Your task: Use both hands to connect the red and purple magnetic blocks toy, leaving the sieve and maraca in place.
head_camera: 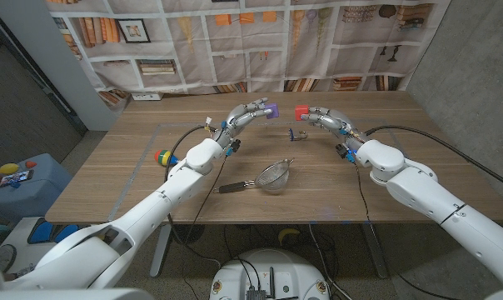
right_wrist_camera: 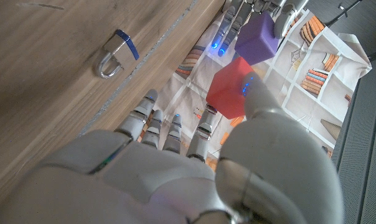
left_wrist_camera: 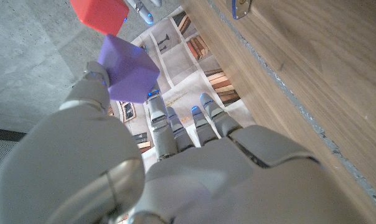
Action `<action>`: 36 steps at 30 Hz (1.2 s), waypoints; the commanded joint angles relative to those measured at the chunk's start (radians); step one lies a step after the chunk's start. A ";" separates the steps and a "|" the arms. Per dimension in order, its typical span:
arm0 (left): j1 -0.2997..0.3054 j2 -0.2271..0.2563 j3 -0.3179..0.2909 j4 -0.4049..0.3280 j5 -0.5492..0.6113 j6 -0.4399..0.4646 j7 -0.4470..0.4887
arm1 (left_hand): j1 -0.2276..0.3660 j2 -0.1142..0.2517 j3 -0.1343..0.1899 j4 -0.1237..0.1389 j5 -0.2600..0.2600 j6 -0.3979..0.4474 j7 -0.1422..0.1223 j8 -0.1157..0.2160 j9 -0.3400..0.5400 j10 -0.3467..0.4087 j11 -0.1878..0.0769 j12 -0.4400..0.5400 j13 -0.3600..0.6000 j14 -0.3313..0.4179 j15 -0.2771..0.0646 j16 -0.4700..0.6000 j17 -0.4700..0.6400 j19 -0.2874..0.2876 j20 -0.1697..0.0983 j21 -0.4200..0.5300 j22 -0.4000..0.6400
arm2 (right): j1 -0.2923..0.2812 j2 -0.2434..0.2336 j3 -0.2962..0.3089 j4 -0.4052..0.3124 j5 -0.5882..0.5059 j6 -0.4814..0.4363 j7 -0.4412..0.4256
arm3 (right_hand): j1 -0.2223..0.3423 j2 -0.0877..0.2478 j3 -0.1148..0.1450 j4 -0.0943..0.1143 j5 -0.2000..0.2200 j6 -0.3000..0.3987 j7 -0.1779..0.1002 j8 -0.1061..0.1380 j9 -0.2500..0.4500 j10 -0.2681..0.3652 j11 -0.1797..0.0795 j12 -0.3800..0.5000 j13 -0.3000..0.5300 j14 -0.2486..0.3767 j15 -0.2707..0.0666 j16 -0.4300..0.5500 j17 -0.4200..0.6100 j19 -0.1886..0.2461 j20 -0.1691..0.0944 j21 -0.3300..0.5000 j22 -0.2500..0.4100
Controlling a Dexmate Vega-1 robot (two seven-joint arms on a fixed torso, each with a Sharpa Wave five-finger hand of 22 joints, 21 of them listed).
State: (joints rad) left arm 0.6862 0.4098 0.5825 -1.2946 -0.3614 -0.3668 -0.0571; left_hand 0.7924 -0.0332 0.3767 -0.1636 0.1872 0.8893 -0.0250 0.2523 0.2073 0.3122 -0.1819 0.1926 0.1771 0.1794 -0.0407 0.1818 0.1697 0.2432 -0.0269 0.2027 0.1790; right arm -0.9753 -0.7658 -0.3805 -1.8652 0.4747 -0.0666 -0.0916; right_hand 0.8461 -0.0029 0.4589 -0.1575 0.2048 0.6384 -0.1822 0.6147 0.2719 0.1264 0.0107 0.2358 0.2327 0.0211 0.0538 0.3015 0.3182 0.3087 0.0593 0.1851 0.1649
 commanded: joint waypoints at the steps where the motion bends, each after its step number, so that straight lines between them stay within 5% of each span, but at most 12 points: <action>1: -0.011 -0.010 0.005 0.015 -0.018 -0.014 -0.043 | 0.052 0.063 0.000 0.000 0.007 0.079 -0.071 0.004 0.004 -0.002 0.003 -0.002 0.002 -0.005 -0.028 -0.001 0.003 0.006 0.006 0.000 0.003 | 0.023 0.022 -0.020 0.036 0.034 0.031 0.030 | -0.001 0.029 -0.004 0.002 0.006 0.073 0.003 0.029 0.002 0.001 0.002 -0.006 -0.001 0.000 0.006 -0.006 0.002 0.002 0.002 0.004 0.004; 36: -0.062 -0.037 0.030 0.079 -0.021 -0.025 -0.110 | 0.052 0.069 -0.007 -0.002 0.007 0.076 -0.068 -0.009 0.006 -0.007 0.008 -0.001 0.002 -0.004 -0.025 0.000 0.003 0.007 0.011 0.001 0.003 | 0.055 0.044 -0.044 0.073 0.062 0.058 0.063 | -0.010 0.043 -0.016 0.003 0.016 0.073 0.022 0.024 -0.011 0.004 0.007 -0.008 -0.001 0.001 0.008 -0.005 0.007 0.000 -0.003 0.005 0.004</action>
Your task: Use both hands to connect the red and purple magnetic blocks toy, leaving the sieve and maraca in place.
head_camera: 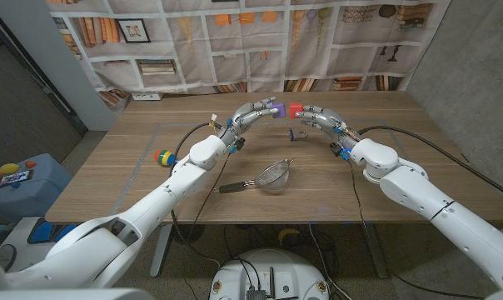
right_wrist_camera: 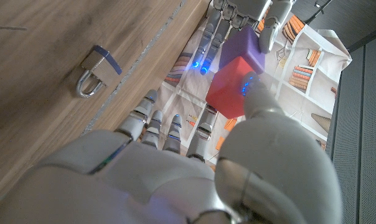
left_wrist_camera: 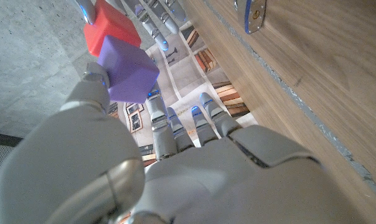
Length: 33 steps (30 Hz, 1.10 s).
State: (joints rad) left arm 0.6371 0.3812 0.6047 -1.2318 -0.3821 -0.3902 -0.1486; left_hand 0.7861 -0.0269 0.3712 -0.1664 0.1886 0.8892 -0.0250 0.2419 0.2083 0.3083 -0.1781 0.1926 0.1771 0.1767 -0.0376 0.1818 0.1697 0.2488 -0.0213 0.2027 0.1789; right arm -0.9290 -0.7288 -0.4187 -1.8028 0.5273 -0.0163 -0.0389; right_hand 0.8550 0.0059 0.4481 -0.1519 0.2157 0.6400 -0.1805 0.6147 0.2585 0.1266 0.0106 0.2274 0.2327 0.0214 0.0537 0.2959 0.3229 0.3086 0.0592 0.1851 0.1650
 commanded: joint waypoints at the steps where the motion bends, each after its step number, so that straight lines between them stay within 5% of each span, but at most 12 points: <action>1: -0.012 -0.009 0.008 0.015 -0.001 0.000 -0.018 | 0.058 0.063 -0.001 0.001 0.006 0.077 -0.068 0.001 0.005 -0.003 0.003 -0.001 0.002 -0.001 -0.029 0.000 0.003 0.002 0.005 0.001 0.003 | 0.009 0.006 -0.007 0.011 0.010 0.008 0.012 | -0.019 0.035 -0.005 -0.003 0.005 0.071 0.022 0.023 0.002 0.004 0.006 0.001 -0.001 0.001 0.008 0.001 0.003 0.000 -0.002 0.005 0.004; 33: -0.006 -0.001 0.015 -0.011 0.013 0.014 -0.012 | 0.064 0.068 -0.005 -0.002 0.007 0.086 -0.067 -0.004 0.007 -0.004 0.004 0.000 0.002 0.001 -0.029 0.001 0.003 0.002 0.007 0.002 0.003 | 0.009 -0.003 -0.007 0.005 0.044 -0.003 0.037 | -0.038 0.035 -0.024 -0.002 0.012 0.041 0.043 0.006 -0.011 0.001 0.022 -0.003 -0.001 0.003 0.018 0.000 0.007 0.002 0.005 0.006 0.004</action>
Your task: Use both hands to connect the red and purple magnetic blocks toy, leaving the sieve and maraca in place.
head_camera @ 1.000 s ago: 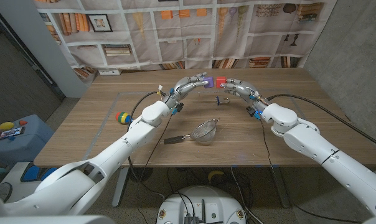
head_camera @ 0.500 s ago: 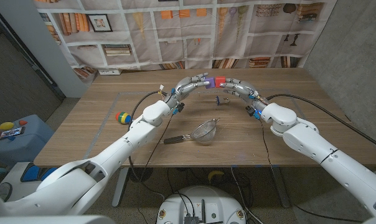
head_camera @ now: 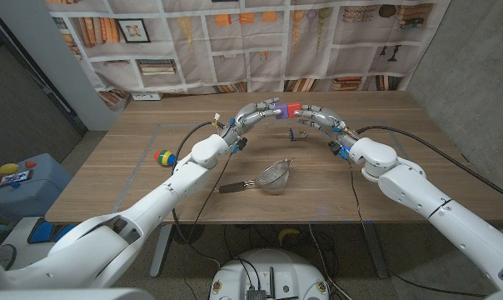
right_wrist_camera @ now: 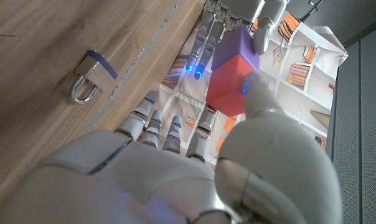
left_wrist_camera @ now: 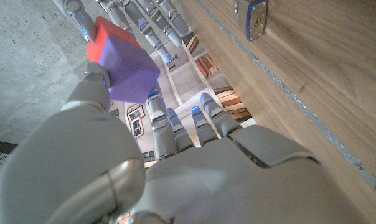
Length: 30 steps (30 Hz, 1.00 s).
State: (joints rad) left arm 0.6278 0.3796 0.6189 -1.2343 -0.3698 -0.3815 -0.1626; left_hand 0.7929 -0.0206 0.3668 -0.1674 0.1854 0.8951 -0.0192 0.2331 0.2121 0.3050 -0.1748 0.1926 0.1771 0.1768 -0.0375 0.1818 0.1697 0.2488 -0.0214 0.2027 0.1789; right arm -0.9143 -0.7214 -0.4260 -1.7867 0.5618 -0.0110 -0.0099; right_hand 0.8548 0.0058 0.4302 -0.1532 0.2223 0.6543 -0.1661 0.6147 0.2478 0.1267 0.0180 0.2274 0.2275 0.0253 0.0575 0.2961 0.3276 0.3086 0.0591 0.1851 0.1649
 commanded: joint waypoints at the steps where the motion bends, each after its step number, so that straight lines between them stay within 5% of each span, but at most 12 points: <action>1: 0.004 0.001 0.001 -0.009 0.000 0.005 0.002 | 0.057 0.062 0.000 -0.001 0.010 0.079 -0.073 0.004 0.003 -0.001 0.001 0.000 0.002 0.001 -0.029 0.000 0.003 0.002 0.007 0.002 0.003 | -0.006 -0.012 0.001 -0.013 0.009 -0.009 0.008 | -0.040 0.033 -0.008 -0.001 0.006 0.014 0.032 0.000 -0.001 0.000 0.016 -0.003 0.004 -0.003 0.015 -0.001 0.003 0.000 0.007 0.005 0.004; 30: 0.021 0.008 -0.008 -0.023 -0.013 -0.003 0.001 | 0.062 0.066 -0.004 0.000 0.010 0.086 -0.073 0.002 0.006 0.004 0.000 0.002 0.003 0.003 -0.030 0.001 0.003 0.005 0.006 0.003 0.003 | 0.016 -0.041 -0.021 0.002 -0.009 0.024 0.097 | -0.054 -0.016 -0.044 -0.011 -0.006 -0.169 0.024 -0.086 -0.023 -0.126 0.062 -0.034 0.011 -0.074 0.081 -0.040 0.006 -0.068 0.060 -0.006 0.005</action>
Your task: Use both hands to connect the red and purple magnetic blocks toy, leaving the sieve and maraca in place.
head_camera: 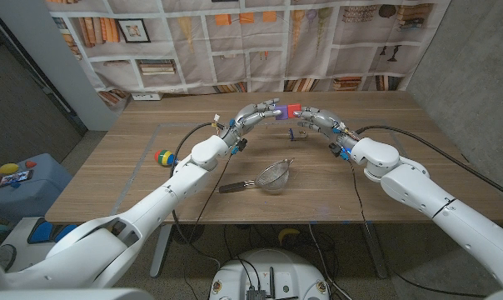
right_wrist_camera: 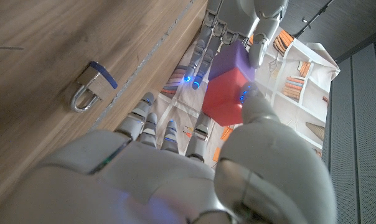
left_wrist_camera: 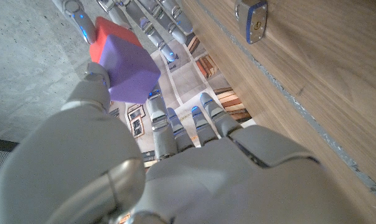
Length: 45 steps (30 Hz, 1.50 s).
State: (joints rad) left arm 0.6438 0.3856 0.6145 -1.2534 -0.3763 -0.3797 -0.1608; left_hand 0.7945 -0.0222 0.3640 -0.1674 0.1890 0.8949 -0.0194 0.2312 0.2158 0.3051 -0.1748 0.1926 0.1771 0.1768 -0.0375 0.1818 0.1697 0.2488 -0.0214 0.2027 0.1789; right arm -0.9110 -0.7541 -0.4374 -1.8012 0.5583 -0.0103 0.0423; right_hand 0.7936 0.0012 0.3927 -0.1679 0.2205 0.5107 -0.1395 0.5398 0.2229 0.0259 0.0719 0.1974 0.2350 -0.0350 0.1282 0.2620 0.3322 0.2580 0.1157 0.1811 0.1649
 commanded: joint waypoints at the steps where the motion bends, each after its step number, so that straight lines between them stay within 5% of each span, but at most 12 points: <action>1: 0.005 0.002 -0.004 -0.003 -0.006 -0.005 -0.002 | 0.060 0.067 -0.001 0.000 0.006 0.084 -0.073 0.003 0.002 0.003 0.001 0.002 0.003 0.003 -0.028 0.001 0.003 0.005 0.007 0.003 0.003 | 0.014 -0.009 -0.010 0.018 -0.007 0.025 0.048 | 0.007 -0.013 -0.007 0.004 -0.006 -0.037 0.000 -0.017 0.001 -0.031 0.011 -0.005 0.004 -0.020 0.012 -0.009 0.002 -0.021 0.006 -0.001 0.005; 20: 0.005 0.004 -0.004 -0.001 -0.010 -0.004 -0.008 | 0.061 0.071 -0.004 0.000 0.006 0.083 -0.071 0.000 0.005 0.004 0.004 0.001 0.003 0.003 -0.025 0.000 0.003 0.005 0.009 0.003 0.003 | 0.042 -0.014 -0.021 0.063 0.003 0.060 0.136 | -0.051 -0.038 -0.038 0.023 -0.029 -0.203 0.041 -0.099 -0.004 -0.149 0.055 -0.008 0.010 -0.097 0.063 -0.042 0.007 -0.101 0.043 -0.003 0.006; 32: 0.012 0.026 -0.011 -0.028 -0.005 0.013 -0.001 | 0.063 0.072 -0.006 0.000 0.007 0.085 -0.072 0.000 0.006 0.004 0.005 0.001 0.003 0.003 -0.026 0.000 0.003 0.005 0.009 0.003 0.003 | 0.073 -0.020 -0.025 0.116 0.002 0.098 0.206 | -0.121 -0.054 -0.064 0.035 -0.043 -0.339 0.062 -0.172 -0.001 -0.244 0.086 -0.005 0.015 -0.160 0.088 -0.057 0.013 -0.169 0.054 -0.001 0.006; 45: 0.014 0.081 -0.026 -0.096 0.012 0.059 0.010 | 0.064 0.073 -0.008 0.000 0.007 0.089 -0.070 0.000 0.007 0.005 0.004 0.001 0.003 0.003 -0.025 0.001 0.003 0.006 0.010 0.003 0.003 | 0.041 -0.035 0.006 0.115 -0.008 0.123 0.161 | -0.144 -0.053 -0.071 0.040 -0.043 -0.372 0.076 -0.191 0.002 -0.257 0.090 0.001 0.016 -0.171 0.089 -0.057 0.015 -0.182 0.058 0.000 0.006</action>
State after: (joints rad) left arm 0.6541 0.4177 0.6016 -1.2878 -0.3781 -0.3618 -0.1601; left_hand 0.7929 -0.0201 0.3597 -0.1686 0.1859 0.9003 -0.0140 0.2272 0.2214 0.3051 -0.1749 0.1926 0.1771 0.1768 -0.0375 0.1818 0.1697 0.2541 -0.0161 0.2027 0.1789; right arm -0.8518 -0.7790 -0.4522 -1.6960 0.5587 0.0831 0.2228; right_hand 0.6525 -0.0576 0.3269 -0.1268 0.1774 0.1422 -0.0663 0.3511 0.2211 -0.1737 0.1572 0.1924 0.2489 -0.1735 0.2126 0.2068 0.3414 0.0884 0.1718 0.1812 0.1704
